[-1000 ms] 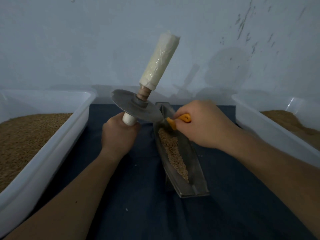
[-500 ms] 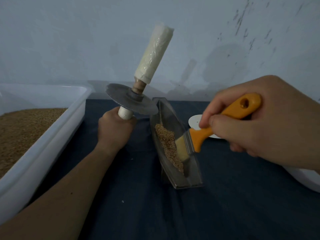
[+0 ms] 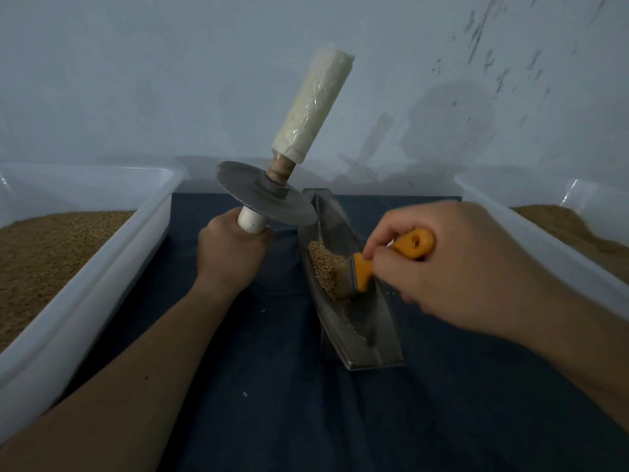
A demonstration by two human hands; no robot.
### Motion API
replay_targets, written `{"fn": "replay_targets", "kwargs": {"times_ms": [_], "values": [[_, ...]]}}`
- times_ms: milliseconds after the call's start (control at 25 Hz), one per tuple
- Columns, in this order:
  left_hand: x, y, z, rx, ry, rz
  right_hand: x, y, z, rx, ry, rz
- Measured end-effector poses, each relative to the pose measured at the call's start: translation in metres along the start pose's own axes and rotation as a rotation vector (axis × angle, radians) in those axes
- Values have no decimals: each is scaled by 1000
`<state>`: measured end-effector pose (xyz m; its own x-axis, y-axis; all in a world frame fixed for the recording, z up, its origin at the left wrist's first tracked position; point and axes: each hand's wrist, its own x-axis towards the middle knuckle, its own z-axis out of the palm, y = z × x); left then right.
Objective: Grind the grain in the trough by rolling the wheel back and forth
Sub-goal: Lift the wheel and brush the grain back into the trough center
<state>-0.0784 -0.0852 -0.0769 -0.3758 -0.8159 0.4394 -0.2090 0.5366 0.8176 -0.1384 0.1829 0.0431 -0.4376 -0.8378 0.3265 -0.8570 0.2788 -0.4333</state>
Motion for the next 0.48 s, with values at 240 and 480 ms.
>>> {"fn": "replay_targets", "kwargs": {"times_ms": [240,480], "values": [[-1,2,0,-1,-8,-3,-5,-14,-32,-24,46,-82],[-1,1,1,9,-22,22,-3,-28,-10,-74,-75,-29]]}}
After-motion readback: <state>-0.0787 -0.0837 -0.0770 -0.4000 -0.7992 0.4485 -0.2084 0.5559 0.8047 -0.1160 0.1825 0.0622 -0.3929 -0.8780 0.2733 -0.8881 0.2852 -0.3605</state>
